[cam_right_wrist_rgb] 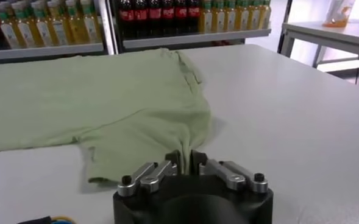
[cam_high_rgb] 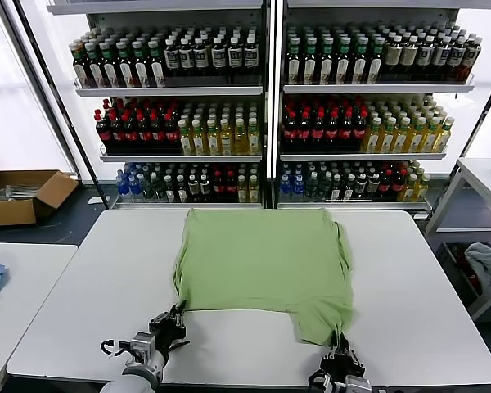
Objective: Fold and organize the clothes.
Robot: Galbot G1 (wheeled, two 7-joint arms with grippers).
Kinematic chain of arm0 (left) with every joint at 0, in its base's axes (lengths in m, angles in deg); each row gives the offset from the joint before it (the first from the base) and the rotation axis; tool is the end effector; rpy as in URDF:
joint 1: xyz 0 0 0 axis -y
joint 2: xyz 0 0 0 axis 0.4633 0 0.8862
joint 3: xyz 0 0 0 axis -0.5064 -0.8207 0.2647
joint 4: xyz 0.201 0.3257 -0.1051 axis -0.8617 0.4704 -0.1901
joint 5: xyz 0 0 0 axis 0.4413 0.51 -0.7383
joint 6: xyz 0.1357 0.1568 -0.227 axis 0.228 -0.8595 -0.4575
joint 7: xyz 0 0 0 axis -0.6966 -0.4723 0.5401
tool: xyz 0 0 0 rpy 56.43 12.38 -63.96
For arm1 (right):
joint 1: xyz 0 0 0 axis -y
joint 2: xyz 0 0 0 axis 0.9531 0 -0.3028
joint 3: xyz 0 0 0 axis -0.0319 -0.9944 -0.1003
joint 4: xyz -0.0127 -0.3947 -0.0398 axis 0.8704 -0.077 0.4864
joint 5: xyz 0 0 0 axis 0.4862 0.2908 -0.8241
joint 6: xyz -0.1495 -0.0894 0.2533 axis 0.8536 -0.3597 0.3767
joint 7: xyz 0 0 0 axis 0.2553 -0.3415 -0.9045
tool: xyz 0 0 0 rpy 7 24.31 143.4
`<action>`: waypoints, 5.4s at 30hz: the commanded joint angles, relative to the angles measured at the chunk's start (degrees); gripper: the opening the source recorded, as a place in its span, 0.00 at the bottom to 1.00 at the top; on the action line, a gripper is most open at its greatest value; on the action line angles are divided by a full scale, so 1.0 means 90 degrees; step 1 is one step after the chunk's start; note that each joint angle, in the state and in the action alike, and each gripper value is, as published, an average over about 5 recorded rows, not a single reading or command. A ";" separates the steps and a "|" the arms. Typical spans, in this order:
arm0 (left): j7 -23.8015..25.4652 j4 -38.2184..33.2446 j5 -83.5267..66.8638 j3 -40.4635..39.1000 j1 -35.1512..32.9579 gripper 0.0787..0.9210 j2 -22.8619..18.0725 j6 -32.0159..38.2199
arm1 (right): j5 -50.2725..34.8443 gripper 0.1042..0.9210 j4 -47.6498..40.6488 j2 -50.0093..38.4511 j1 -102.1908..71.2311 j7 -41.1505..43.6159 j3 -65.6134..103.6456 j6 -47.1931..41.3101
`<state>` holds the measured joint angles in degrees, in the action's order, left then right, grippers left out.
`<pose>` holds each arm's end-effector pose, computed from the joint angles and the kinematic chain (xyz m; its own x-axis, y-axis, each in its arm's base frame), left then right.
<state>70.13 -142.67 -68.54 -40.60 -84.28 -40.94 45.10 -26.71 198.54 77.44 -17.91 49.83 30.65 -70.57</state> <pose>0.1584 0.0428 -0.3788 -0.8570 0.1143 0.5024 0.1545 0.9872 0.0389 0.0681 0.0290 -0.3457 -0.8701 0.1864 0.4563 0.2006 0.9795 -0.0177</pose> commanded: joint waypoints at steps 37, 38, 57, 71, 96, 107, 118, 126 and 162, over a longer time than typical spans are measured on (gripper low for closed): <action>-0.0218 0.2712 -0.0882 -0.0497 0.3483 0.01 -0.0179 0.1205 | -0.0047 0.02 -0.2453 -0.1068 0.4055 0.1274 0.0146 0.0275; -0.0219 0.2795 -0.0891 -0.0508 0.3544 0.01 -0.0187 0.1204 | -0.0066 0.02 -0.2550 -0.1081 0.4143 0.1289 0.0126 0.0272; -0.0124 0.3708 -0.0712 -0.0772 0.4185 0.01 -0.0378 0.0900 | -0.0390 0.04 -0.3799 -0.1048 0.5307 0.1416 -0.0368 -0.0081; -0.0452 0.2175 -0.0776 -0.0555 0.3574 0.36 -0.0199 -0.0182 | -0.2762 0.51 -0.2596 -0.0638 0.5118 0.0315 -0.0064 -0.1087; -0.0571 0.1276 -0.0856 -0.0501 0.2541 0.88 -0.0032 -0.0409 | -0.1880 0.88 -0.0916 -0.1123 0.2896 -0.0027 0.0875 -0.1203; -0.0595 0.2226 -0.0846 -0.0661 0.3260 0.88 0.0008 -0.0323 | -0.1728 0.88 -0.1632 -0.1150 0.3343 0.0013 0.0637 -0.1315; -0.0577 0.3010 -0.0714 -0.0700 0.3676 0.88 0.0067 -0.0222 | -0.1567 0.88 -0.2169 -0.1014 0.3537 0.0124 0.0571 -0.1331; -0.0576 0.3057 -0.0691 -0.0761 0.3556 0.78 0.0096 -0.0360 | -0.1436 0.74 -0.2425 -0.0963 0.3518 0.0286 0.0480 -0.1248; -0.0678 -0.0480 -0.0573 -0.0481 0.1082 0.04 0.0598 -0.0386 | -0.1024 0.00 0.0142 -0.0967 0.1984 0.0488 0.0788 -0.0922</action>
<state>64.78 -124.67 -74.03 -46.71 -60.73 -38.65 41.40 -36.23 187.31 68.72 6.81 54.90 36.82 -79.10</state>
